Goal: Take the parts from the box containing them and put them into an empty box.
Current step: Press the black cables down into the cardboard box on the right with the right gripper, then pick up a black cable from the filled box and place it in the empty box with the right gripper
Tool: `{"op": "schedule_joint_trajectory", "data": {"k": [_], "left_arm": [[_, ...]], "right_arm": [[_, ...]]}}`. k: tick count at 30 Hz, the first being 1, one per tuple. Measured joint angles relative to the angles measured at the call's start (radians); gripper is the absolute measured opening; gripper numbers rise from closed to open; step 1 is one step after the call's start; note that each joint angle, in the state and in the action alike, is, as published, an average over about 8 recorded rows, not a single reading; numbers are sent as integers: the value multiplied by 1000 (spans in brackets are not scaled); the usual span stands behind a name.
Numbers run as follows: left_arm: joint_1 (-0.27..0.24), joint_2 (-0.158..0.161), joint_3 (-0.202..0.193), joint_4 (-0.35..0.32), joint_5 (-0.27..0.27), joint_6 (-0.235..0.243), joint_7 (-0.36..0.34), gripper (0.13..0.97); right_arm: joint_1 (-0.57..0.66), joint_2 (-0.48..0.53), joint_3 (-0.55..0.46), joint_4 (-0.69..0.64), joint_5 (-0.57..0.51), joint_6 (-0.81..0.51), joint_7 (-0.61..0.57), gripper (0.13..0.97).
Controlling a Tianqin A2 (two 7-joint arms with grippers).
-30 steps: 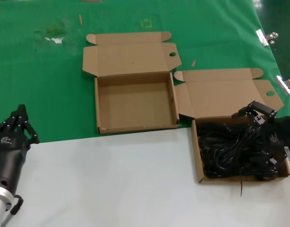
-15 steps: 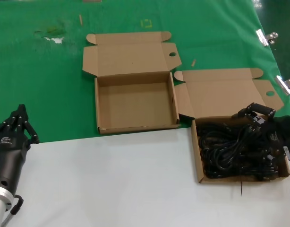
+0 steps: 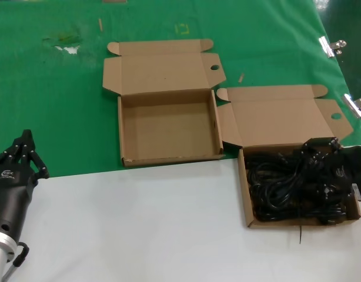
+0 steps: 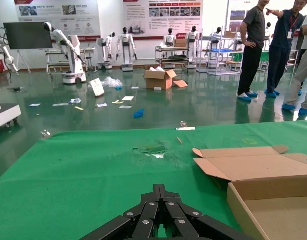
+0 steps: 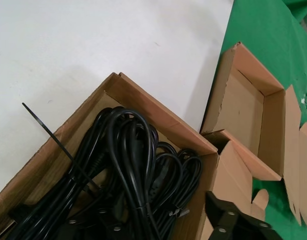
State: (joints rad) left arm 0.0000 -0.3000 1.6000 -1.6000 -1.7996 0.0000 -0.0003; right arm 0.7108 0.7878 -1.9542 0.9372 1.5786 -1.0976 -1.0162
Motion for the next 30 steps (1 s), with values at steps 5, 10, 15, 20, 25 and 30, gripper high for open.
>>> {"op": "schedule_joint_trajectory", "data": {"k": [5,10,15,20,25,30], "left_arm": [[0,0,0,0,0,0,0,140],[0,0,0,0,0,0,0,140],[0,0,0,0,0,0,0,140],[0,0,0,0,0,0,0,140],[0,0,0,0,0,0,0,140],[0,0,0,0,0,0,0,140]], "right_arm": [[4,-5,2,-14,0,2,1,530],[8,-8,3,-32,0,4,-4,396],[8,-9,4,-41,-1,5,-7,377],[-1,-8,6,-40,1,9,-7,281],[-14,-6,8,-35,3,11,-6,225],[-21,-2,10,-20,5,12,7,178]]}}
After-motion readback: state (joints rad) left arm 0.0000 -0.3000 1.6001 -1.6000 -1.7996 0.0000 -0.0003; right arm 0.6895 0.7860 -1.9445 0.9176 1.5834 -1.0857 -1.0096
